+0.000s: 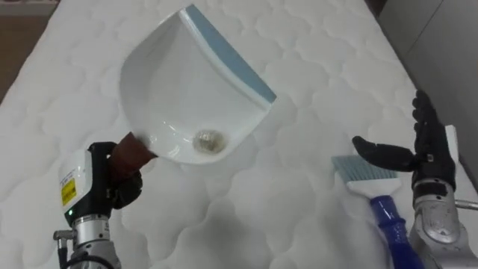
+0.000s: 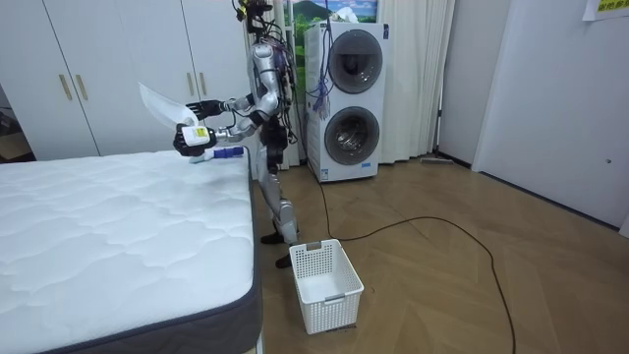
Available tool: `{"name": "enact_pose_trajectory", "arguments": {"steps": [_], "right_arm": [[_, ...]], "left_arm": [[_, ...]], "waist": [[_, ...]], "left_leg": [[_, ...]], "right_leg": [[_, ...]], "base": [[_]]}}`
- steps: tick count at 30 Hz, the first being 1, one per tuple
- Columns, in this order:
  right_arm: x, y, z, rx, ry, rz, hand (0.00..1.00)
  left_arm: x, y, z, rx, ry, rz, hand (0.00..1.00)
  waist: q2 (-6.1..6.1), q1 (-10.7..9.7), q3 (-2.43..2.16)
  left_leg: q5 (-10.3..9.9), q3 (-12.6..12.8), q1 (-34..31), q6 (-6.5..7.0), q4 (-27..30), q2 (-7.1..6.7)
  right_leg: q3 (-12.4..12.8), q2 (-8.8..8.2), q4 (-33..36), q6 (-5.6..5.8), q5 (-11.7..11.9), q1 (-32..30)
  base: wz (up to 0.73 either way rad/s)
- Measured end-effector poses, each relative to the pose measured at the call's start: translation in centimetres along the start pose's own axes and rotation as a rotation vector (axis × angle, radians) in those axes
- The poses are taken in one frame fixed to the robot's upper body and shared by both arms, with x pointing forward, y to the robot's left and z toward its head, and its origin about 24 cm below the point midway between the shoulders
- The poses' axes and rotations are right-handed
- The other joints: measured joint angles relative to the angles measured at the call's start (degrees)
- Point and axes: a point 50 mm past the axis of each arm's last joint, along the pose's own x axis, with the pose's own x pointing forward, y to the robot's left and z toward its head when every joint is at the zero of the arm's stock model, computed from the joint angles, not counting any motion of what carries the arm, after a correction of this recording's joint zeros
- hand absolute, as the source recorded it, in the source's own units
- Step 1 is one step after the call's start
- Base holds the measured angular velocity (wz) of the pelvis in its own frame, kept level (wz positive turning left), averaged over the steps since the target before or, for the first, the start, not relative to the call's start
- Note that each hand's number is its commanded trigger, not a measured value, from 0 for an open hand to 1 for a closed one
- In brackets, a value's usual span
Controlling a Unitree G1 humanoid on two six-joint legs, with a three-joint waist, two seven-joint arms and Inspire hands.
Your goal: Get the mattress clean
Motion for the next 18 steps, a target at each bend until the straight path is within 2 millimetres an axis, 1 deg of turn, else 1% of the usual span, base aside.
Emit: {"name": "enact_pose_trajectory", "arguments": {"steps": [3, 9, 13, 18], "right_arm": [[0.1, 0.3, 0.9, -0.009, -0.042, 0.013, 0.0], [0.1, 0.8, 2.8, -0.002, -0.138, 0.024, 0.0], [0.1, 0.8, 2.9, -0.01, -0.145, 0.024, 0.0], [0.1, 0.9, 2.9, -0.001, -0.142, 0.024, 0.0]], "left_arm": [[0.0, -0.2, 0.5, -0.019, -0.008, 0.0, 1.0], [0.4, 0.1, 1.5, -0.044, -0.05, 0.021, 1.0], [0.5, 0.2, 1.6, -0.046, -0.053, 0.021, 1.0], [0.8, 0.5, 2.5, -0.066, -0.09, 0.033, 1.0]], "waist": [[-0.17, -0.1, -0.04], [-0.35, 0.1, -0.11], [-0.35, 0.3, -0.11], [-0.34, 0.6, -0.12]], "left_leg": [[0.0, 0.3, 0.1, -0.01, 0.0, -0.03], [0.0, 0.4, 0.4, -0.01, 0.0, 0.01], [0.0, 0.5, 0.5, -0.02, 0.0, 0.06], [0.0, 0.5, 0.6, -0.05, 0.0, 0.03]], "right_leg": [[0.4, 0.08, 0.0, 0.01, 0.0, -0.2], [1.3, 0.08, 0.0, 0.0, 0.0, -0.2], [1.6, 0.04, 0.0, -0.02, 0.0, -0.2], [1.6, -0.02, 0.1, -0.01, 0.0, -0.1]], "base": [[-0.09], [-0.08], [-0.04], [0.0]]}}
